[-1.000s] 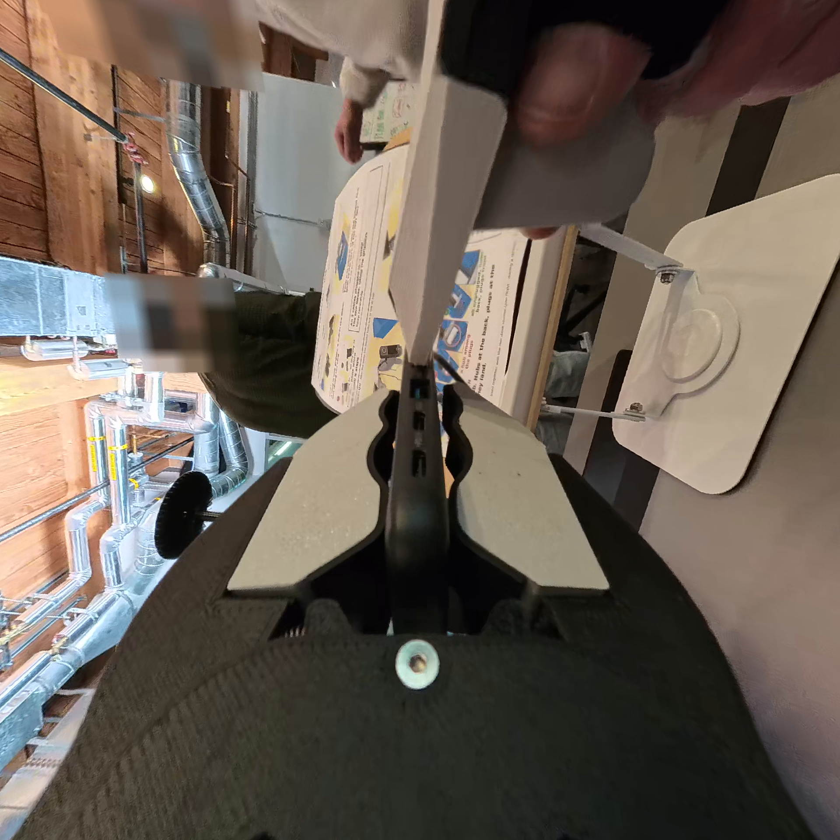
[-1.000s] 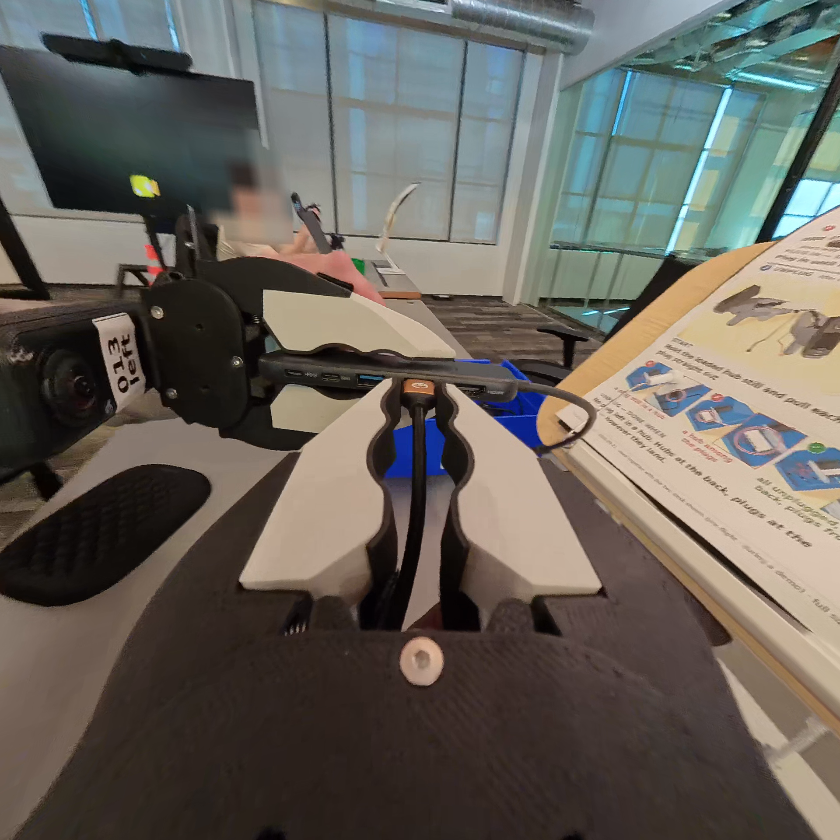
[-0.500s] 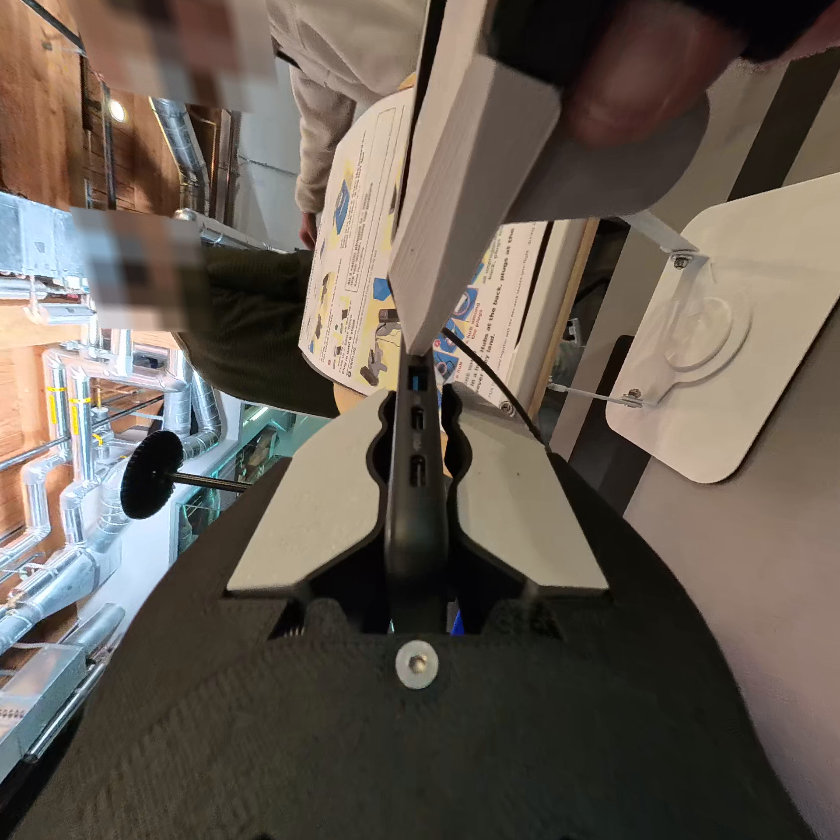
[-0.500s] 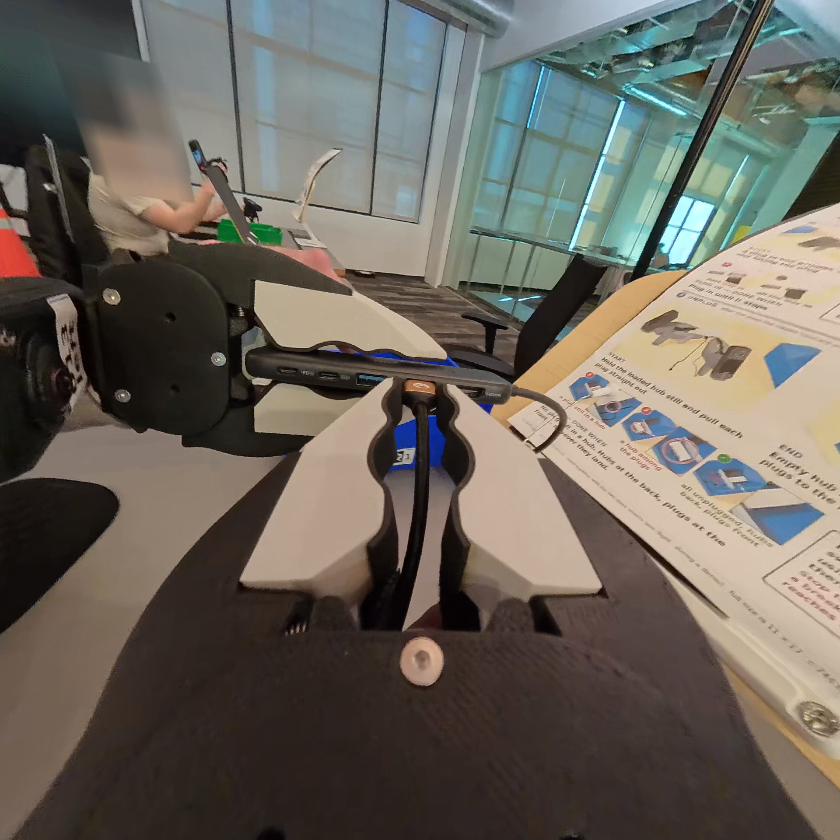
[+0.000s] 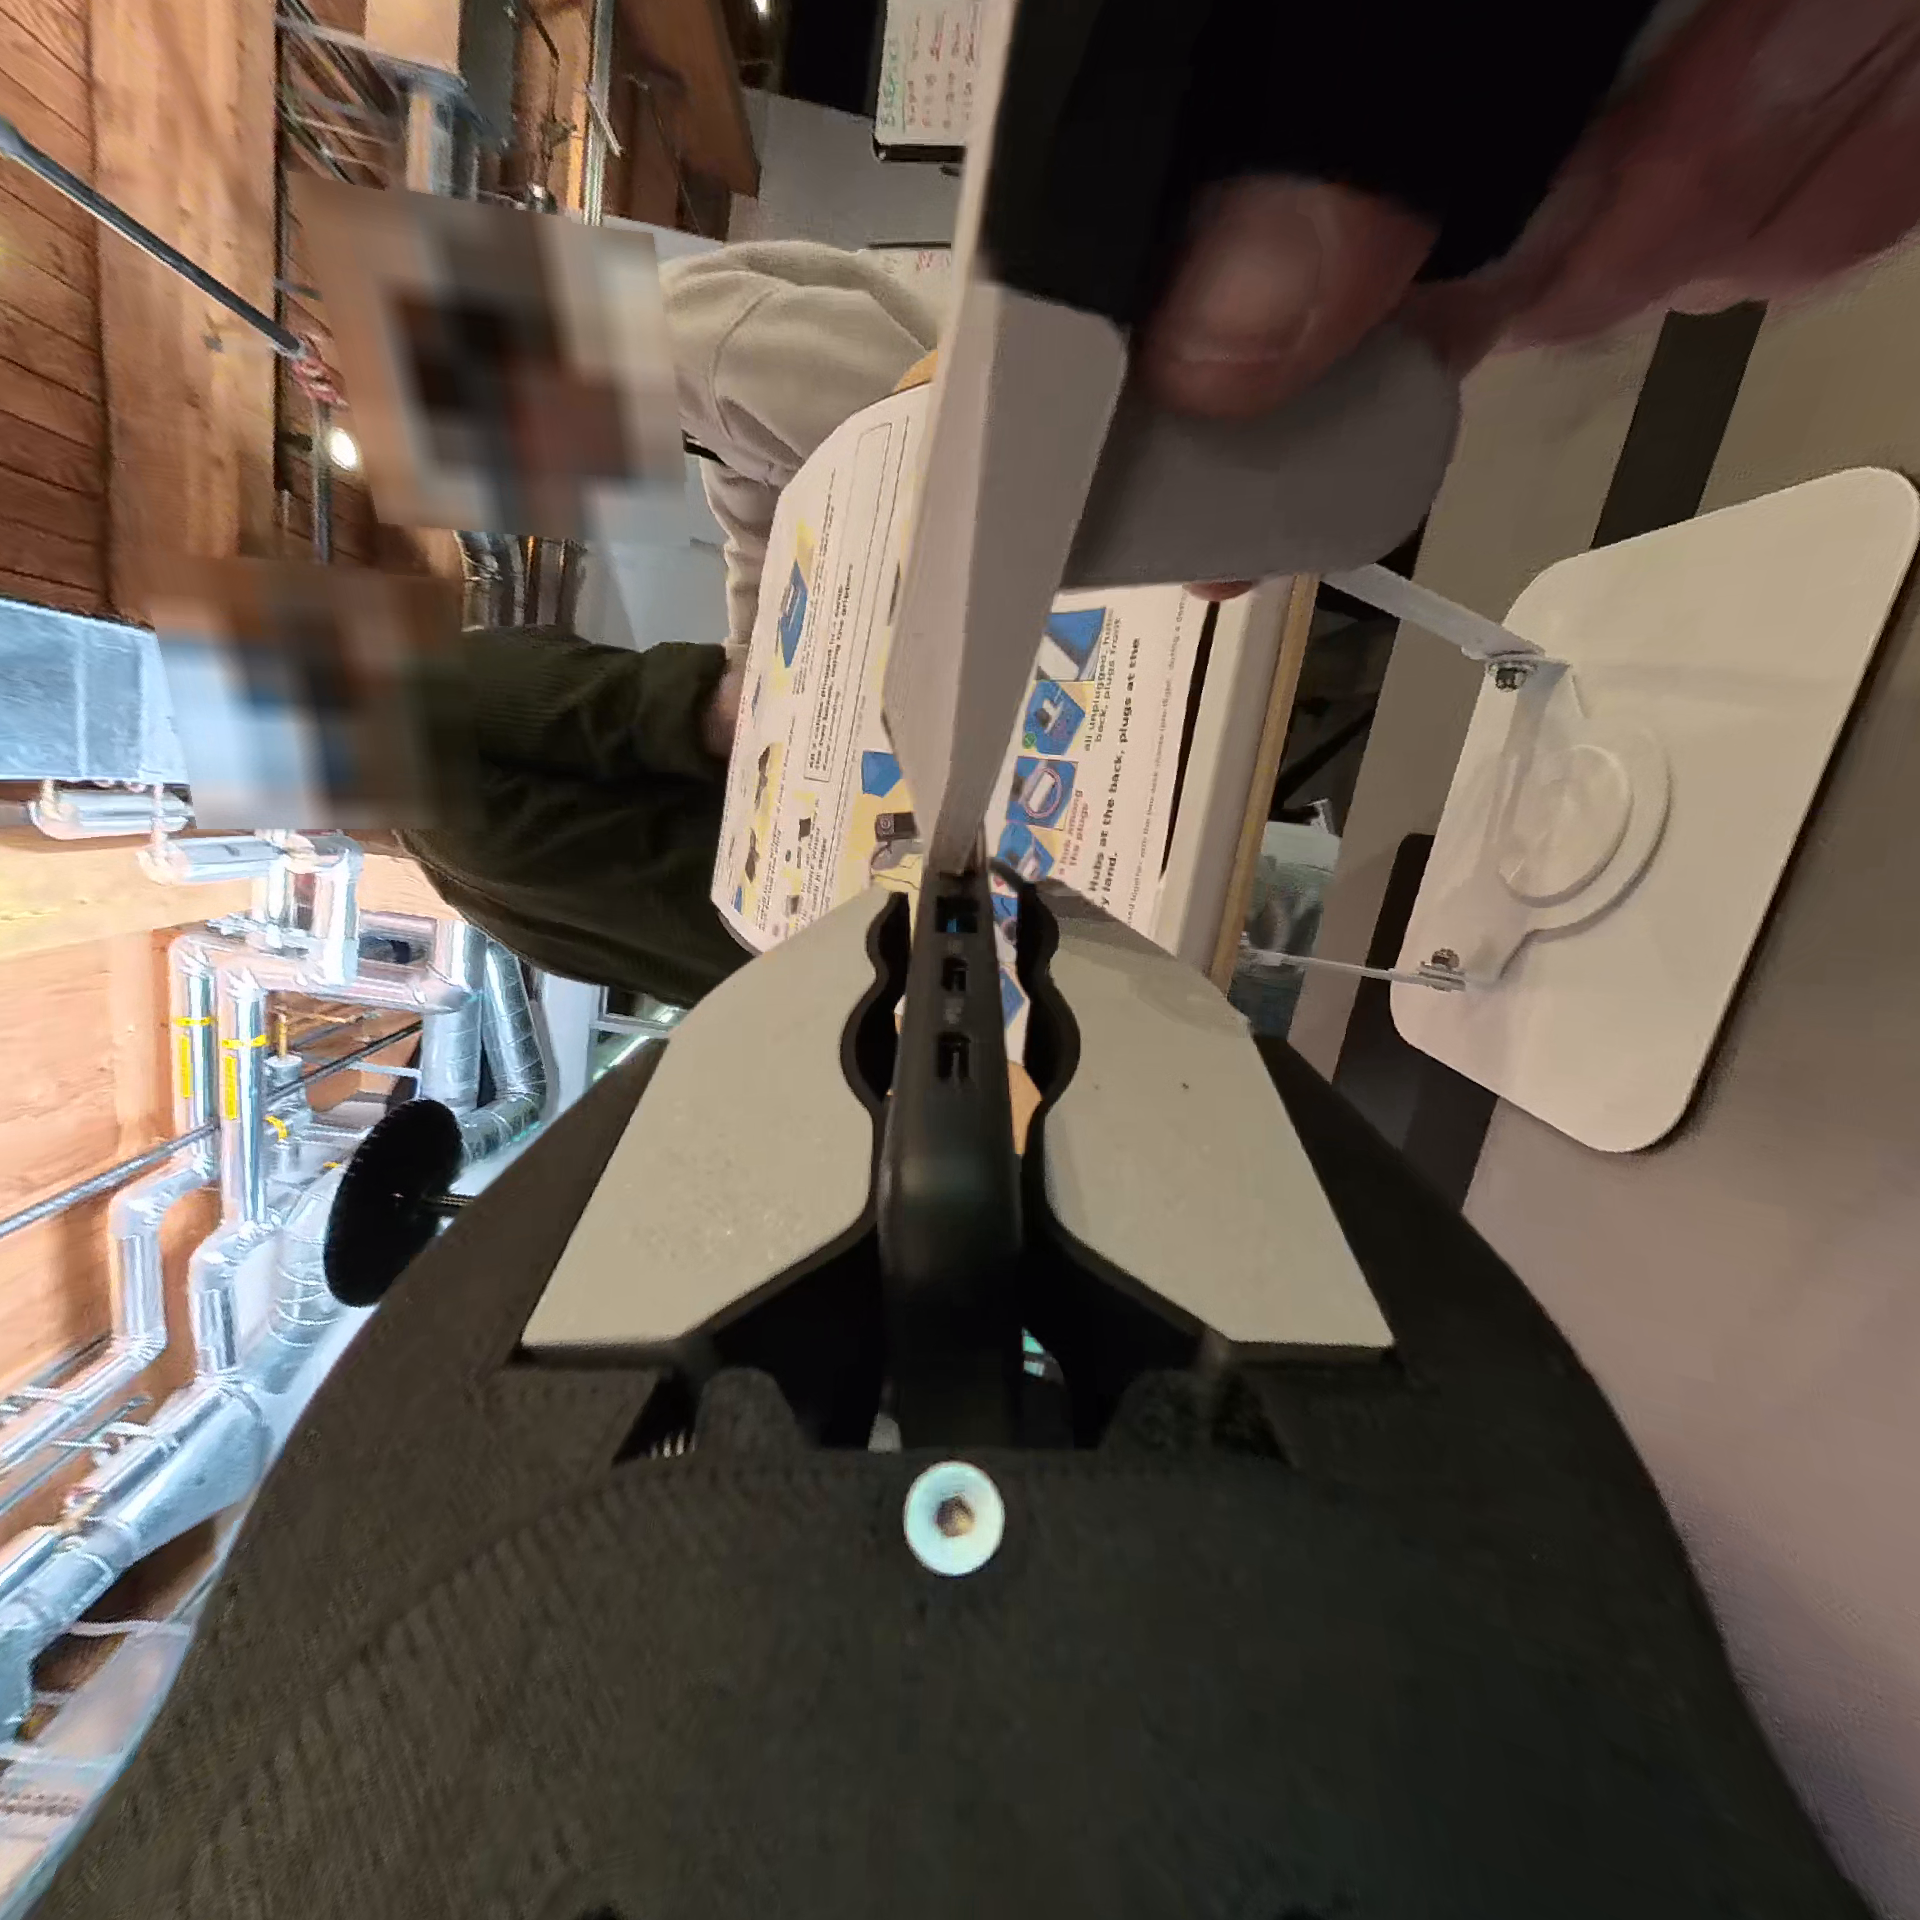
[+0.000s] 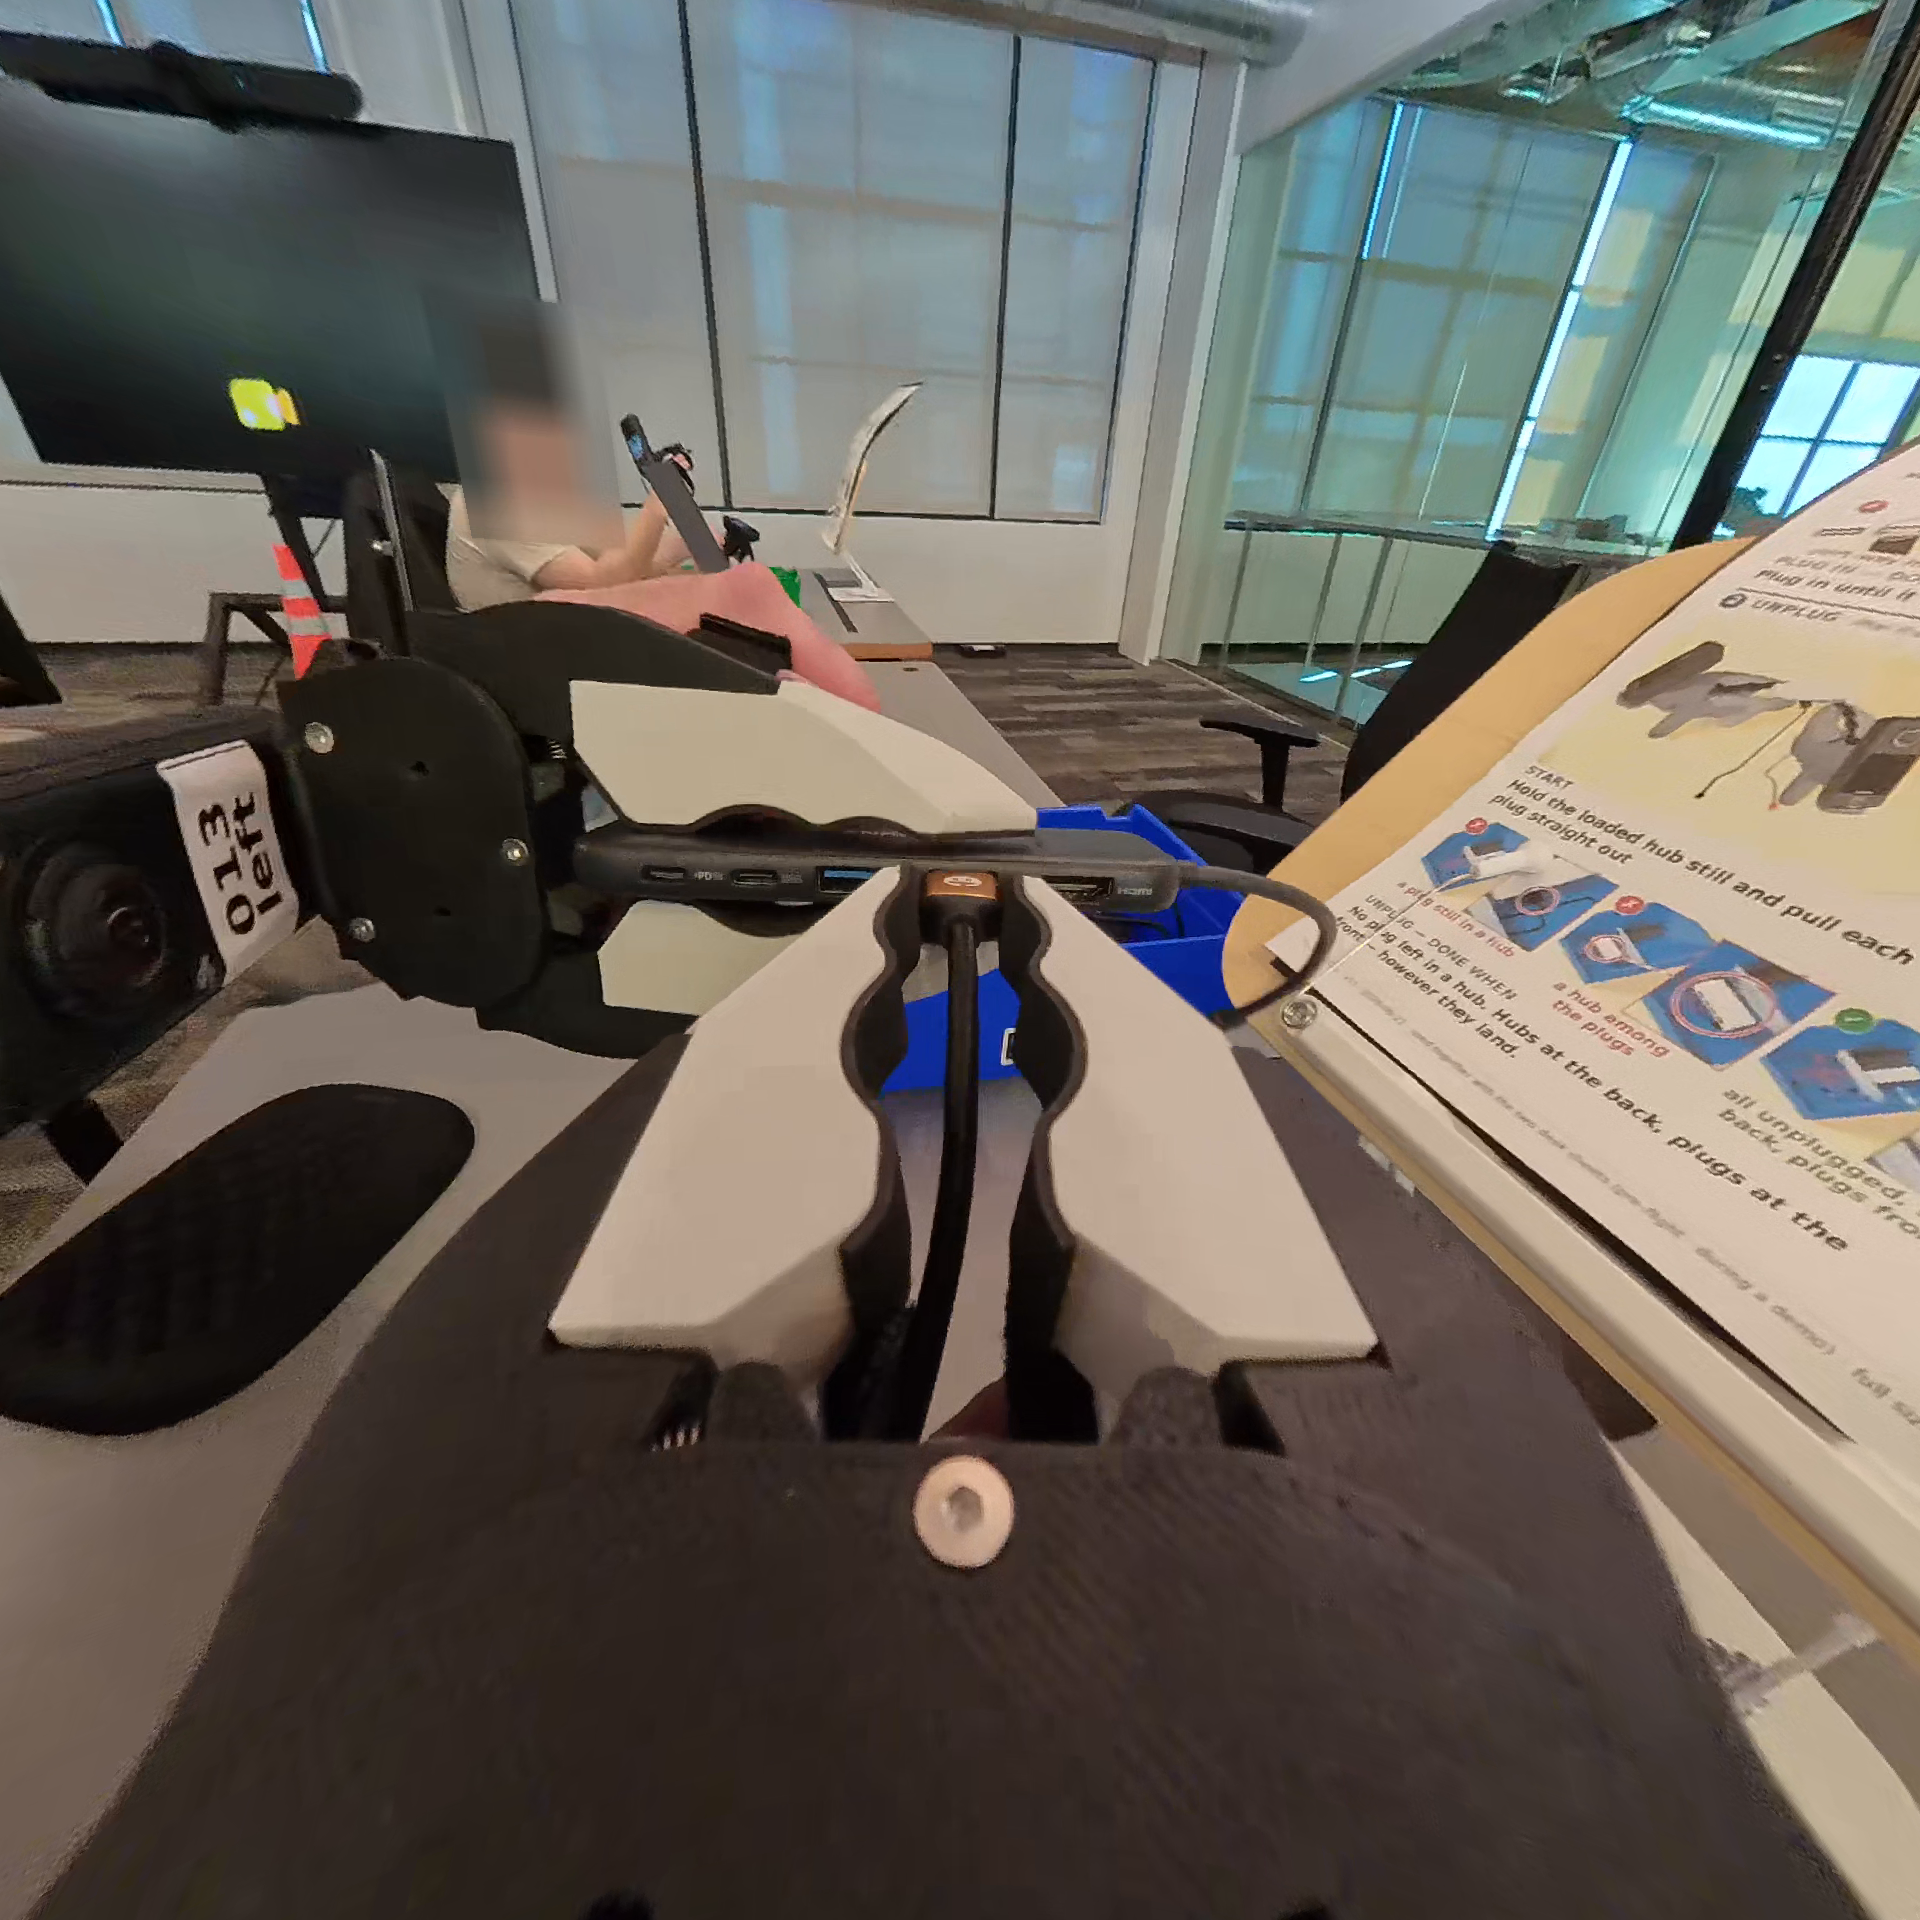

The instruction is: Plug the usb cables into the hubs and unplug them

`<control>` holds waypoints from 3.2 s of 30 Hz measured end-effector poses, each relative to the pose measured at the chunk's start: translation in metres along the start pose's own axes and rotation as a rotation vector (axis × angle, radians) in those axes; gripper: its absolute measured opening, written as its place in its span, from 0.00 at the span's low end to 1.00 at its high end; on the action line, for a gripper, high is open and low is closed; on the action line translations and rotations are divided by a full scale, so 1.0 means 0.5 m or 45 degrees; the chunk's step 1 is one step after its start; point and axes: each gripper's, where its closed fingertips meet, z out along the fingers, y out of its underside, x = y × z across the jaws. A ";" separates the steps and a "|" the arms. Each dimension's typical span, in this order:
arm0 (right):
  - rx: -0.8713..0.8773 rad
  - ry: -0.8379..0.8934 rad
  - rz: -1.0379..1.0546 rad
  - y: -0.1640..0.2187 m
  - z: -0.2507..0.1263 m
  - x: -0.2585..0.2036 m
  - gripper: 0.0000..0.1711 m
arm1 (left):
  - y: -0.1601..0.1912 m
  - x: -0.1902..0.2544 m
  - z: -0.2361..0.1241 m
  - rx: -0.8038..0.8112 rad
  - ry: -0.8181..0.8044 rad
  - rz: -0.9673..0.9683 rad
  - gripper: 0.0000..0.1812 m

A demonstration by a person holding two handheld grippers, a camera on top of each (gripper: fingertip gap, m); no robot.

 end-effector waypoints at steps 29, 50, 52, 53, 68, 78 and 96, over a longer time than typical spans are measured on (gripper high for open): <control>-0.099 0.109 -0.156 -0.007 0.000 -0.002 0.07 | 0.024 0.000 0.004 -0.120 0.059 -0.034 0.11; 0.061 0.100 -0.018 -0.050 -0.086 0.041 0.07 | 0.054 -0.048 0.004 -0.054 -0.065 -0.278 0.11; 0.077 0.103 -0.024 -0.058 -0.098 0.042 0.07 | 0.048 -0.059 0.013 -0.017 -0.095 -0.304 0.11; 0.075 0.119 -0.034 -0.061 -0.102 0.045 0.07 | 0.042 -0.059 0.018 0.008 -0.092 -0.309 0.11; 0.126 0.346 -0.149 -0.132 -0.163 0.073 0.08 | 0.120 -0.090 -0.004 0.052 -0.195 -0.521 0.10; -0.065 0.779 -0.253 -0.228 -0.405 0.189 0.08 | 0.110 -0.110 -0.023 0.083 -0.208 -0.519 0.11; -0.099 1.232 0.004 0.029 -0.709 0.398 0.08 | 0.115 -0.104 -0.020 0.101 -0.182 -0.555 0.11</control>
